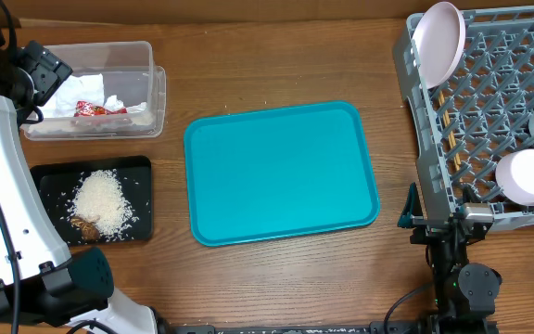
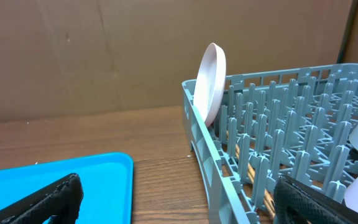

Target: Sort waste into correct bins and load items into the dishwasher

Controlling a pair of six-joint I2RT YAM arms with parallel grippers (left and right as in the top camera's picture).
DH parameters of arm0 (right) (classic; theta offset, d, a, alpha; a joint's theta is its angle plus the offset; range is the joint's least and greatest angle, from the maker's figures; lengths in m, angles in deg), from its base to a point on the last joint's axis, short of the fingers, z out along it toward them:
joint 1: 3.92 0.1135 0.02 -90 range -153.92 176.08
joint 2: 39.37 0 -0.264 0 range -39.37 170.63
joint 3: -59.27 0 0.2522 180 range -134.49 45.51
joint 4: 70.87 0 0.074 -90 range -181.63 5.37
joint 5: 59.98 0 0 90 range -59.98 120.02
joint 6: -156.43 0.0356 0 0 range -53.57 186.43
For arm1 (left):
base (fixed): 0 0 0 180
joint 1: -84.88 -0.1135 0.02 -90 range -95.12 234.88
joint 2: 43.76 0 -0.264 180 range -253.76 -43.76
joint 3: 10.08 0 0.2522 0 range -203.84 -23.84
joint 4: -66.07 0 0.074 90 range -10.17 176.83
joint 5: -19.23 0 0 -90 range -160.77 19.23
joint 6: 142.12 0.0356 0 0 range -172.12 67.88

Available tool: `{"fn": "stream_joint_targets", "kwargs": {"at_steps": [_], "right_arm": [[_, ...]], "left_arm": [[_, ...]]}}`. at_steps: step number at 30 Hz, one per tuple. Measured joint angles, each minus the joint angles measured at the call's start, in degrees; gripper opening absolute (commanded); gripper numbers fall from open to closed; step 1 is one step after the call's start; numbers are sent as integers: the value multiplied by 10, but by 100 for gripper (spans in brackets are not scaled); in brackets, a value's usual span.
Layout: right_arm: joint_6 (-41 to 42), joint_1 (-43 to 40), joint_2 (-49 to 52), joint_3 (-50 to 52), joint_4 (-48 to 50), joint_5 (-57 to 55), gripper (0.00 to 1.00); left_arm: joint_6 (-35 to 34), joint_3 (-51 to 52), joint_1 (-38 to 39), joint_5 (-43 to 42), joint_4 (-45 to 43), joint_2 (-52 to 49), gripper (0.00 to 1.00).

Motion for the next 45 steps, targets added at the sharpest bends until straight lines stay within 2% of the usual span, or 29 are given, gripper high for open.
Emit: {"fn": "stream_joint_targets", "kwargs": {"at_steps": [25,33,36,40,45], "right_arm": [[0,0,0,0,0,0,100],[0,0,0,0,0,0,100],[0,0,0,0,0,0,100],[0,0,0,0,0,0,100],[0,0,0,0,0,0,100]], "left_arm": [[2,0,0,5,0,0,100],[4,1,1,17,105,0,100],[8,21,11,17,109,0,100],[22,97,55,33,70,5,100],[64,262,127,38,-87,58,100]]}}
